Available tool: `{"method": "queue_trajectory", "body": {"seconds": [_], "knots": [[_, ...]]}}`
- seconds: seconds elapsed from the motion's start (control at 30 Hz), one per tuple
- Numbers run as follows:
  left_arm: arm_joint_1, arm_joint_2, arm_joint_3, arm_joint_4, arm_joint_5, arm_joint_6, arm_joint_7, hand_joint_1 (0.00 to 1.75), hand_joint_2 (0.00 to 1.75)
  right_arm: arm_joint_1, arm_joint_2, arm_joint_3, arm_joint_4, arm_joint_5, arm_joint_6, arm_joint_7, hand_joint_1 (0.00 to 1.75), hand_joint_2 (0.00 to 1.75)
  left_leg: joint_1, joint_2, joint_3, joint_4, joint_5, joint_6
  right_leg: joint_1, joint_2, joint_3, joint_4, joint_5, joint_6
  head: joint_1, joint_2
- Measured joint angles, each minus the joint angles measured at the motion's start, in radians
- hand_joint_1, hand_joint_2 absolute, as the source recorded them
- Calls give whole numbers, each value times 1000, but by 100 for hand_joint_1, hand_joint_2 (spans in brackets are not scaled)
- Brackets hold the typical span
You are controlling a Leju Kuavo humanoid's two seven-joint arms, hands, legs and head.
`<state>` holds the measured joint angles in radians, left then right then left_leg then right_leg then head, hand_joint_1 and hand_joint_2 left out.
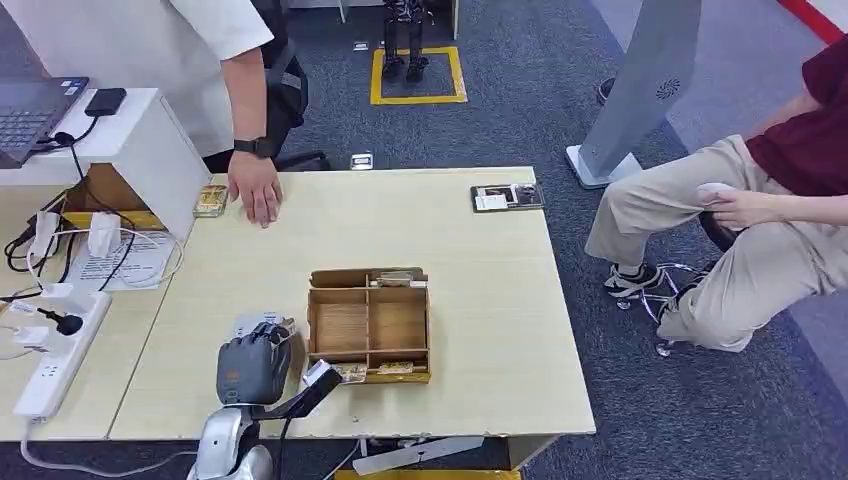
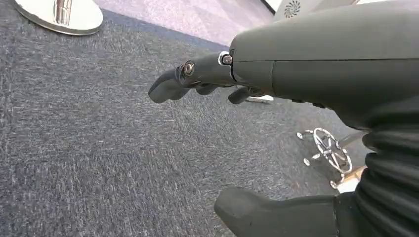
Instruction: Pass the card to the sensor for recognition and then transmit it.
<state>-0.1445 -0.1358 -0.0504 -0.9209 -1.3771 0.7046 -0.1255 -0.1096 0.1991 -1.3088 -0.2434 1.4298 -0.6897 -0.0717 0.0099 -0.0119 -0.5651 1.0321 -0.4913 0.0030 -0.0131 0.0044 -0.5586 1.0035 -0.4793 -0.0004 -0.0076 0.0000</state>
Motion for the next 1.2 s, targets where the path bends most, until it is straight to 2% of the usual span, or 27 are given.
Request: {"method": "queue_trajectory", "body": {"seconds": [0.13,0.33,0.4,0.53,0.63,0.8,0.97,1.2], "knots": [[3,-2,0,-13,13,0,-23,175,175,0,0,0,0,-4,0,0,0,175,0,0,1,0,0,0,0,0,1,0,0,0,0,0],[30,-32,32,-82,31,2,-92,175,175,1,0,1,0,-7,0,3,0,175,0,0,0,0,0,0,0,0,0,0,0,0,0,0],[40,-55,55,-119,39,2,-146,175,175,1,0,1,0,-9,0,8,0,175,0,0,0,0,0,0,0,0,-1,0,0,0,0,0],[52,-131,169,-216,97,1,-299,175,175,2,0,1,-1,-15,0,10,0,175,0,0,-3,0,0,0,0,0,-3,0,0,1,0,0],[60,-151,218,-290,187,1,-333,175,175,3,0,1,-2,-15,0,18,0,175,0,1,-2,1,0,0,0,3,-4,0,1,0,0,0],[68,-154,253,-373,241,0,-354,175,175,4,1,2,-5,-15,0,19,0,175,1,1,-3,0,0,0,0,2,-5,0,0,0,0,0],[69,-154,257,-405,294,0,-359,175,175,5,3,3,-7,-14,0,20,0,175,0,1,-3,0,0,0,0,2,-5,0,0,0,0,0],[63,-154,270,-407,266,0,-320,175,175,5,5,17,-7,-7,0,20,0,175,0,1,-3,1,0,0,0,3,-6,0,1,0,0,0]]}}
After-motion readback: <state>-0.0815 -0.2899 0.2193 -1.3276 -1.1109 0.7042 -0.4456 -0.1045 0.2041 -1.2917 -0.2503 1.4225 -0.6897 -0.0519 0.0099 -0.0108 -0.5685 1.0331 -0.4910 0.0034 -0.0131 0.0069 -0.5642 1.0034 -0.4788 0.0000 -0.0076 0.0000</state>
